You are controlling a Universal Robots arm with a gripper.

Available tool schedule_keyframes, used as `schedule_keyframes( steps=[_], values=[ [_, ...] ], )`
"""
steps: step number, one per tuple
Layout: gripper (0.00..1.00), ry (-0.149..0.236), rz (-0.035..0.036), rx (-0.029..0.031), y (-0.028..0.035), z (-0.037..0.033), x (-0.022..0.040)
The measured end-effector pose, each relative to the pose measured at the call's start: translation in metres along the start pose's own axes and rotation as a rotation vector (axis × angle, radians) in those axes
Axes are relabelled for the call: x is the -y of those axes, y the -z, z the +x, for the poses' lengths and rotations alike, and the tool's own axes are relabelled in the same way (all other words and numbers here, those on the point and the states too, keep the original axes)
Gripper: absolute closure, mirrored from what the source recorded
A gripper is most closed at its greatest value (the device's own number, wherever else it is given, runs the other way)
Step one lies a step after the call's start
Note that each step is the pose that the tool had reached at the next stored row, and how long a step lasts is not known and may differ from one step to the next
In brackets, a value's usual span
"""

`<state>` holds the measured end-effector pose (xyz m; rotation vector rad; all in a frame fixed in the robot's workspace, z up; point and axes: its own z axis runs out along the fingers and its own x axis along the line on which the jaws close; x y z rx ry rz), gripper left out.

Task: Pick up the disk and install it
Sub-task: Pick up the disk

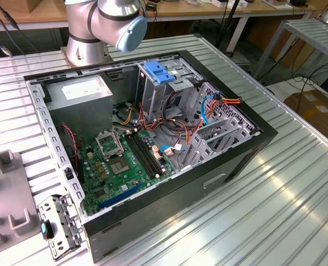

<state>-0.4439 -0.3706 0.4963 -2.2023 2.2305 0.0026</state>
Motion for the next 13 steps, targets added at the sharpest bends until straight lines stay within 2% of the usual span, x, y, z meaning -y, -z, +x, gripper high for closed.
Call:
schedule_keyframes(
  steps=[13],
  values=[
    [0.63,0.0,0.0001,0.0,-0.0001,-0.0001,0.0079]
  ],
)
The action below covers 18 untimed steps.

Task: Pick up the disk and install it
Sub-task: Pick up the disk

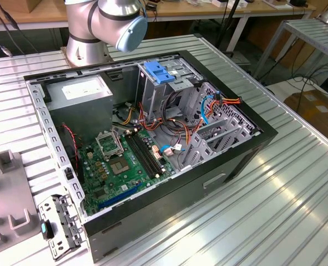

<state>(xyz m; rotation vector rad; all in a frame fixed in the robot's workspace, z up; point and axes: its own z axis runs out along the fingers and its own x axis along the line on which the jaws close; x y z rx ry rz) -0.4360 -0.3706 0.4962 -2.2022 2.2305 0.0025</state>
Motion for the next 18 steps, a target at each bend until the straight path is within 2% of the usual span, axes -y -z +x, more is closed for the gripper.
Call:
schedule_keyframes(
  steps=[18],
  values=[
    [0.63,0.0,0.0,0.0,0.0,-0.0001,0.0106]
  ],
)
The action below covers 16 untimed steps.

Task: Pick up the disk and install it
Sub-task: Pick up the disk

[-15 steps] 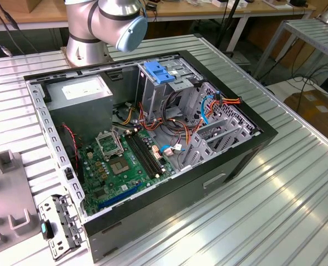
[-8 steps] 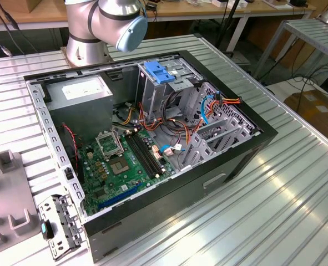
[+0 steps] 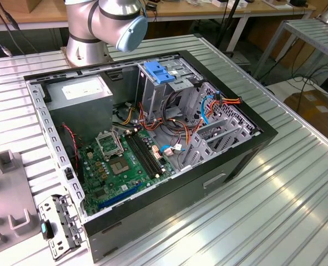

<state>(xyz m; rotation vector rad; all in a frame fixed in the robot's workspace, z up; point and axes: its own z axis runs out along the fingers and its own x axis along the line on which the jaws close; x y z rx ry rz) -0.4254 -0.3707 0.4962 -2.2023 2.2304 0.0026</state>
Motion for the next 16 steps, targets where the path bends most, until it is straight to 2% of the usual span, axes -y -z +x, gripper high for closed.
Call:
schedule_keyframes(
  steps=[10,16],
  values=[
    [0.63,0.0,0.0,-0.0001,0.0,-0.0001,0.0079],
    [0.63,0.0,-0.0001,0.0,0.0,0.0002,0.0156]
  ],
)
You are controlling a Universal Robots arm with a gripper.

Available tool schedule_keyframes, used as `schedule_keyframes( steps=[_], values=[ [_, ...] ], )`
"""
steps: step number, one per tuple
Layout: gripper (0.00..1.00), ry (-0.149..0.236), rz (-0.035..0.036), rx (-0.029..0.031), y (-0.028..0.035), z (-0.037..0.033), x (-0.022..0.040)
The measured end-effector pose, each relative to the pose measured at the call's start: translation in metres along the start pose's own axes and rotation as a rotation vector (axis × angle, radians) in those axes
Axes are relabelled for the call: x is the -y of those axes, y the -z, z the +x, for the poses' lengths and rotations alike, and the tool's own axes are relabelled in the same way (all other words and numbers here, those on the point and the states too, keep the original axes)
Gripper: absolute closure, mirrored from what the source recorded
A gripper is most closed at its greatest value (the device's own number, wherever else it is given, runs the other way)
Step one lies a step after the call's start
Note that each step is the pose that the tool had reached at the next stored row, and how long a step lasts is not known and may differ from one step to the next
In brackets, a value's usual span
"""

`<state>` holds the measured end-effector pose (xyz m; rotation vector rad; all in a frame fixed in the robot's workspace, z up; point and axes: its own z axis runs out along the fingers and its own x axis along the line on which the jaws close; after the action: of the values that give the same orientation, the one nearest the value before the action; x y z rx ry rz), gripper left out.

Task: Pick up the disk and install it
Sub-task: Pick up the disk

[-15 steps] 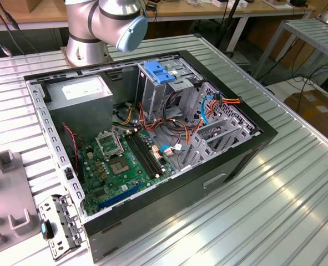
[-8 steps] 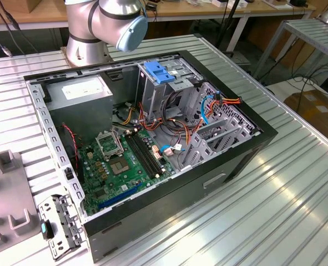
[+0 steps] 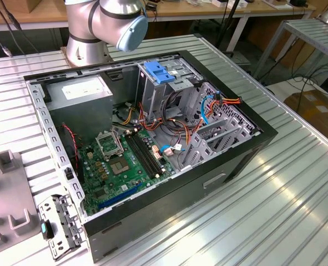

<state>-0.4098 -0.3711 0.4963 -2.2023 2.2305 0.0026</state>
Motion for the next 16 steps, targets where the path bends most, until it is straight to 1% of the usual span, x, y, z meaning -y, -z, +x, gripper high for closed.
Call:
schedule_keyframes(
  steps=[16],
  values=[
    [0.63,0.0,0.0,0.0,-0.0001,0.0016,0.0131]
  ],
)
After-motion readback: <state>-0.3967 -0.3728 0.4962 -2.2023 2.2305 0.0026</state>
